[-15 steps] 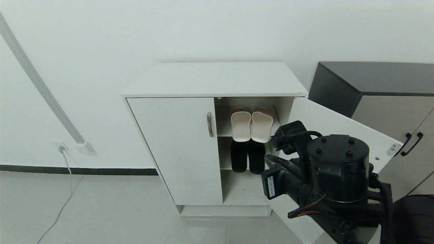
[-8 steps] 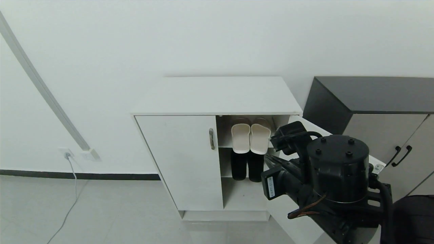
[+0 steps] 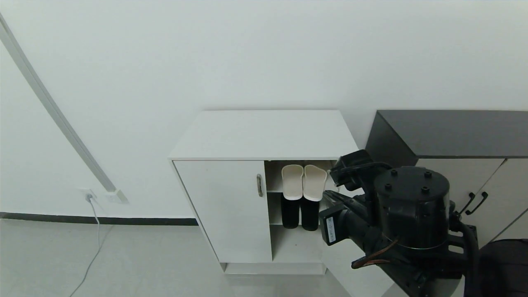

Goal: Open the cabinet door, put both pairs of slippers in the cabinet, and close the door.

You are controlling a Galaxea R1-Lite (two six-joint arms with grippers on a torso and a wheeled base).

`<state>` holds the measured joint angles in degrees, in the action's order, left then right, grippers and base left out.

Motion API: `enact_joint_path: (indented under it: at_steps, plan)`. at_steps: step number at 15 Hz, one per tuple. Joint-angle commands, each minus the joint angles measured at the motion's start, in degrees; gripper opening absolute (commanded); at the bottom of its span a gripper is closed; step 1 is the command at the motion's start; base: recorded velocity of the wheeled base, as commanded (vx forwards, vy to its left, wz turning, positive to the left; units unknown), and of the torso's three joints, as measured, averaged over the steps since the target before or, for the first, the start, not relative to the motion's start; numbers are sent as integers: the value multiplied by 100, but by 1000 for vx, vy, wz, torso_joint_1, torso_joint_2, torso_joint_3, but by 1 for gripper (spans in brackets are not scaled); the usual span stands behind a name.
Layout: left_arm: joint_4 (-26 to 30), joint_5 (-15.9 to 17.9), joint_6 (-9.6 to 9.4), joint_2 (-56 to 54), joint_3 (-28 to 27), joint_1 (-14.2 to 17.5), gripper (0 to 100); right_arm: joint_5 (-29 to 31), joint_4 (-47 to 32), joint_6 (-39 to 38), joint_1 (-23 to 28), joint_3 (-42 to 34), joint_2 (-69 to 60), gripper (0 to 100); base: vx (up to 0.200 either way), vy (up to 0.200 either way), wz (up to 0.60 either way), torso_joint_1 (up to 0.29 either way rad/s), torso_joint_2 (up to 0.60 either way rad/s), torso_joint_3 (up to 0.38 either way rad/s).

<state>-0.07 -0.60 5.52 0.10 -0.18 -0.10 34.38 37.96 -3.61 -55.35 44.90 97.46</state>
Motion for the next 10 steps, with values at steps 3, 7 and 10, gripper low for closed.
enact_joint_path:
  at_steps: [3,7,10]
  plan:
    - [-1,-2,1,8,1,1,0,-89,18,9,-3,-122,-131,0,0,0,0,185,-404,-219]
    - [-1,-2,1,8,1,1,0,-239,36,106,-3,-236,-228,0,0,0,0,85,-180,-96]
    - [-1,-2,1,8,1,1,0,-247,36,132,-3,-245,-228,0,0,0,-200,1,1,1]
